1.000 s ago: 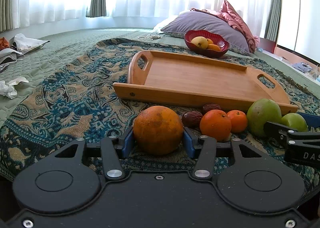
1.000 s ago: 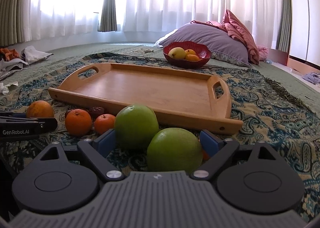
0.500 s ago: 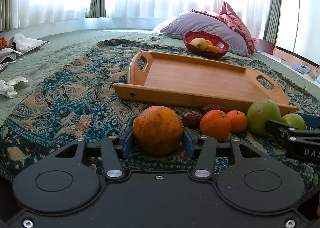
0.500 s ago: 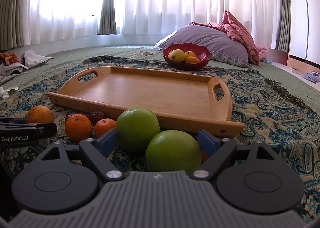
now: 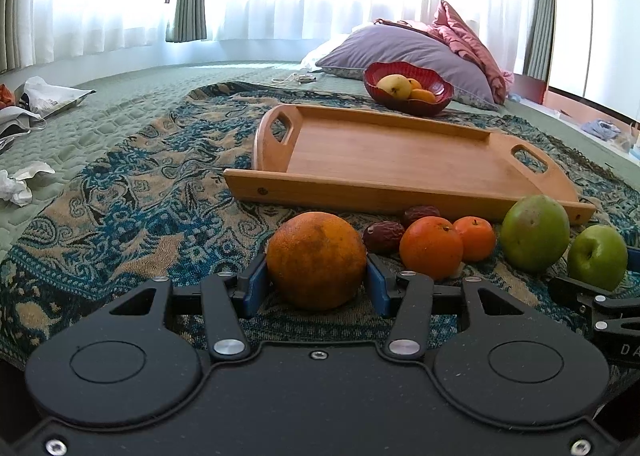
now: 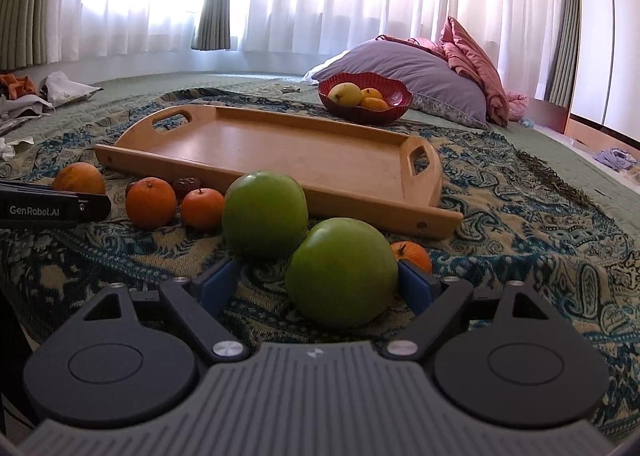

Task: Organize fruits
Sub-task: 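Close left gripper on the grapefruit while right gripper closes on the green fruit, then carry both fruits onto the wooden tray and open both grippers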

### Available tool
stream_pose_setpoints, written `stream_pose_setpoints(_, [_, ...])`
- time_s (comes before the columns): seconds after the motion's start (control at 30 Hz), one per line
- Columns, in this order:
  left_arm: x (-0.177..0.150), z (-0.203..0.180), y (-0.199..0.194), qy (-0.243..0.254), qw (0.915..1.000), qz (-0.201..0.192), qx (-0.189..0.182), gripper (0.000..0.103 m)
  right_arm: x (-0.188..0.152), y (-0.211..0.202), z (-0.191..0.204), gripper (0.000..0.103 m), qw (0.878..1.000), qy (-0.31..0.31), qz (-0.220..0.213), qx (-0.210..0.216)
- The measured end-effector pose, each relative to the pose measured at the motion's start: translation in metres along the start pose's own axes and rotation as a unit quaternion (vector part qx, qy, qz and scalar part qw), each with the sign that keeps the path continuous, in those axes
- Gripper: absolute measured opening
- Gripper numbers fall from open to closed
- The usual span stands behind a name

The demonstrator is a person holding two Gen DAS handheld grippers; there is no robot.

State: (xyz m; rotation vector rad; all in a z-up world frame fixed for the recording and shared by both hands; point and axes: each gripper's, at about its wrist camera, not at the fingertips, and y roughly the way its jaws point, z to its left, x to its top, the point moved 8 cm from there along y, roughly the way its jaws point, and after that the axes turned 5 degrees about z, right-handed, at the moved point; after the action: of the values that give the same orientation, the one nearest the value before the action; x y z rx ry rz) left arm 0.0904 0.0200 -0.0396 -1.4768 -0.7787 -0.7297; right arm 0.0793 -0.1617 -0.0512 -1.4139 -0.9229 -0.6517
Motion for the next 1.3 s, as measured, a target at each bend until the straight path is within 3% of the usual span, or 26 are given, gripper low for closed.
stream_pose_setpoints(0.13, [0.0, 0.001, -0.001, -0.001, 1.0, -0.002, 0.001, 0.048, 0.003, 0.0, -0.002, 0.079, 1.0, 0.008, -0.007, 0.0])
stream_pose_setpoints(0.3, [0.0, 0.0, -0.003, 0.0, 0.9999, -0.007, 0.007, 0.048, 0.007, -0.001, -0.009, 0.059, 0.999, 0.026, -0.016, -0.01])
stream_pose_setpoints(0.83, [0.019, 0.002, -0.011, 0.006, 0.9997, -0.024, 0.008, 0.048, 0.035, -0.012, -0.021, 0.059, 0.996, 0.066, -0.061, -0.018])
stream_pose_setpoints(1.13, [0.057, -0.002, 0.003, 0.011, 0.9996, -0.018, -0.017, 0.048, 0.066, 0.004, -0.032, 0.059, 0.995, 0.082, -0.055, 0.001])
stream_pose_setpoints(1.3, [0.081, -0.003, 0.027, -0.002, 0.9991, 0.005, -0.042, 0.048, 0.084, 0.026, -0.042, 0.059, 0.994, 0.1, -0.031, 0.01])
